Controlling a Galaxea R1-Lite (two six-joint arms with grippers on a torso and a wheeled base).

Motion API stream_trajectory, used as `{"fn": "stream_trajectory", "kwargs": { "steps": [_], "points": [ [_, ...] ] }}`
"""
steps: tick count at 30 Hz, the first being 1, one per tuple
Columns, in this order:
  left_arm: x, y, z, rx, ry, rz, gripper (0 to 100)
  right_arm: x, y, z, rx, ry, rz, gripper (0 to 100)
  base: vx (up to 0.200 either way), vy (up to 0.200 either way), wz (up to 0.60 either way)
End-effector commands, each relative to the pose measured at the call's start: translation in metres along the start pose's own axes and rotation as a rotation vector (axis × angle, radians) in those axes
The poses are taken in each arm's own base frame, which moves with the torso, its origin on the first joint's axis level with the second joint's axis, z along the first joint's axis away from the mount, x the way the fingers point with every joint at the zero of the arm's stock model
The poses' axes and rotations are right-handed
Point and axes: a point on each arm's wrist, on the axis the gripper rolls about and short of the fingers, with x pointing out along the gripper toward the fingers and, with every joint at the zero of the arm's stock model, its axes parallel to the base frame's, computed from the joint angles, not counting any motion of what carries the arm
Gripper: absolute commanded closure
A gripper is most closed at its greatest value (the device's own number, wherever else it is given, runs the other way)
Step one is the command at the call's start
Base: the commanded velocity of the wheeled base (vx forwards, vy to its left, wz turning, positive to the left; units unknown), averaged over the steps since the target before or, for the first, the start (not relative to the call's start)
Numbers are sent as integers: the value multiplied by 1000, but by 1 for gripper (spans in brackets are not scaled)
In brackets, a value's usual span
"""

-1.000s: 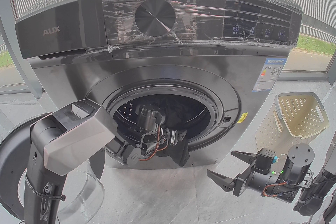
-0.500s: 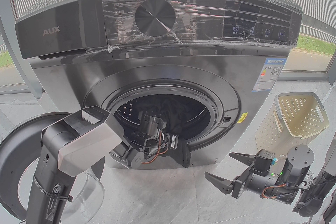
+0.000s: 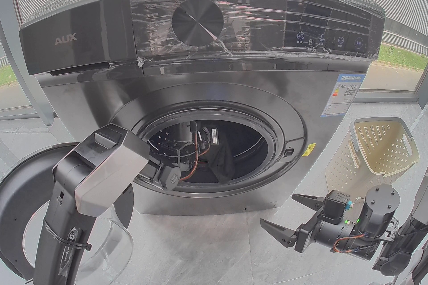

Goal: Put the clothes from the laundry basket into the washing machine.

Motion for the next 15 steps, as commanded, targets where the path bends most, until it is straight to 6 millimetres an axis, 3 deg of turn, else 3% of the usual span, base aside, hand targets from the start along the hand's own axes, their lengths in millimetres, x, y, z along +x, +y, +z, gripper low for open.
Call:
{"fn": "stream_trajectory", "kwargs": {
  "steps": [1, 3, 4, 9, 15],
  "points": [
    [7, 9, -1, -16, -28, 26, 100, 0, 0, -1, 0, 3, 1, 0, 0, 0, 0],
    [6, 9, -3, -14, -18, 28, 100, 0, 0, -1, 0, 5, 1, 0, 0, 0, 0],
    [6, 9, -3, -14, -18, 28, 0, 0, 0, -1, 0, 5, 1, 0, 0, 0, 0],
    [2, 5, -7, -19, 0, 19, 0, 1, 0, -1, -1, 6, 0, 0, 0, 0, 0],
    [-19, -4, -14, -2, 96, -42, 0, 0, 0, -1, -1, 6, 0, 0, 0, 0, 0]
  ]
}}
